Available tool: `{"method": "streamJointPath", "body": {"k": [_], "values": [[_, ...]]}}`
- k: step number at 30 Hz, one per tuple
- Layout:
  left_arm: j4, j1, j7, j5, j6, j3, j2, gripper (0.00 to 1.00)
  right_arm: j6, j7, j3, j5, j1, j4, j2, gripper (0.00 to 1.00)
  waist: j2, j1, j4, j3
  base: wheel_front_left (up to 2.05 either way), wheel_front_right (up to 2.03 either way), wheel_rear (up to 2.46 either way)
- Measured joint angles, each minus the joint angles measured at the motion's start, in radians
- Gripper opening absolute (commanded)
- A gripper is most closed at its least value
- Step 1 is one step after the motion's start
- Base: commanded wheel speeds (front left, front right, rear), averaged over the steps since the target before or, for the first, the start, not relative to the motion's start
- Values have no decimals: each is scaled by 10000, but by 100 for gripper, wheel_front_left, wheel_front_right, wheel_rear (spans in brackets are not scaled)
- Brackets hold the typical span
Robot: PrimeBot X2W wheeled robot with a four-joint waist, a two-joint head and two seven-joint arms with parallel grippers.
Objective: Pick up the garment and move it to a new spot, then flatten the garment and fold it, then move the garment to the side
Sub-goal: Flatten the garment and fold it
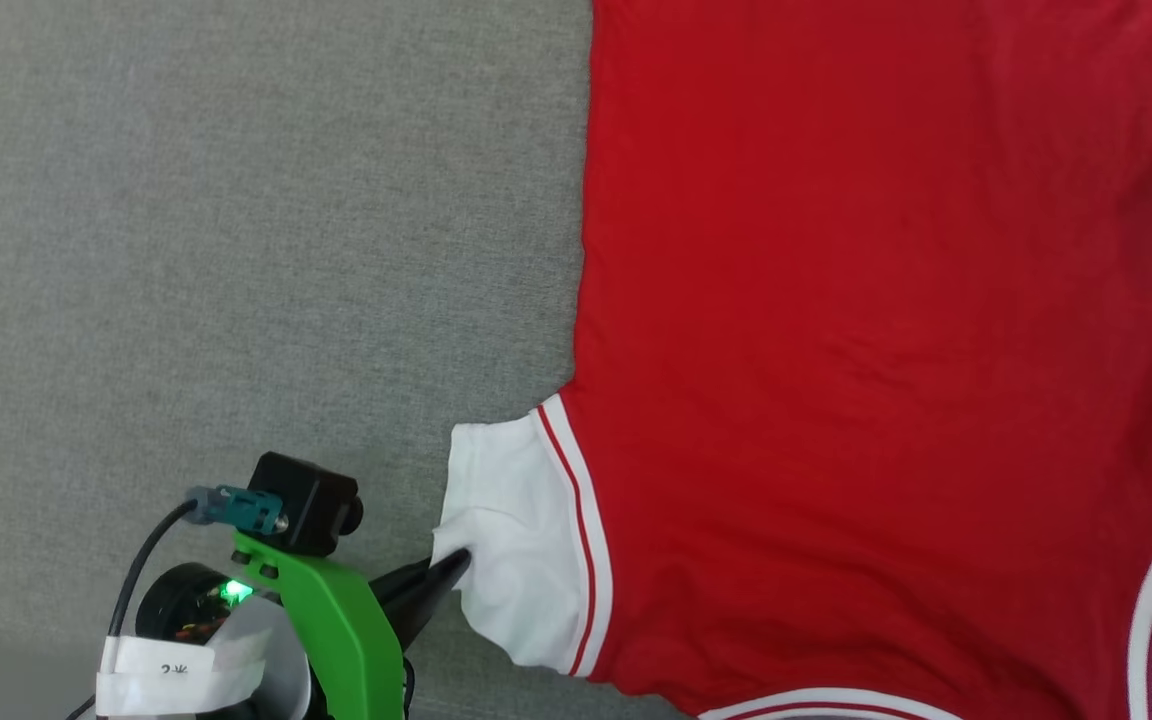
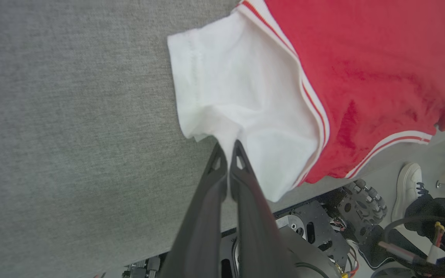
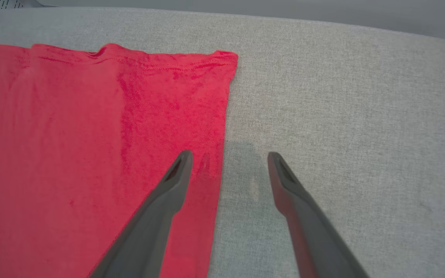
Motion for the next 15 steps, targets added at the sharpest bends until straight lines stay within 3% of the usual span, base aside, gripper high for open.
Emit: {"method": "streamJointPath", "body": {"k": [5,15], "values": [[23,-260,-98,73,-199,-228,-190,0,0,0,176,-410,-1340,1114,-130,100,0,1,551,662,0,0,0],[293,-564,-240,148,-472,-506,-483,0,0,-642,560,-1099,-2275,2598,-370,100,0,0,1454,1569,0,0,0]]}}
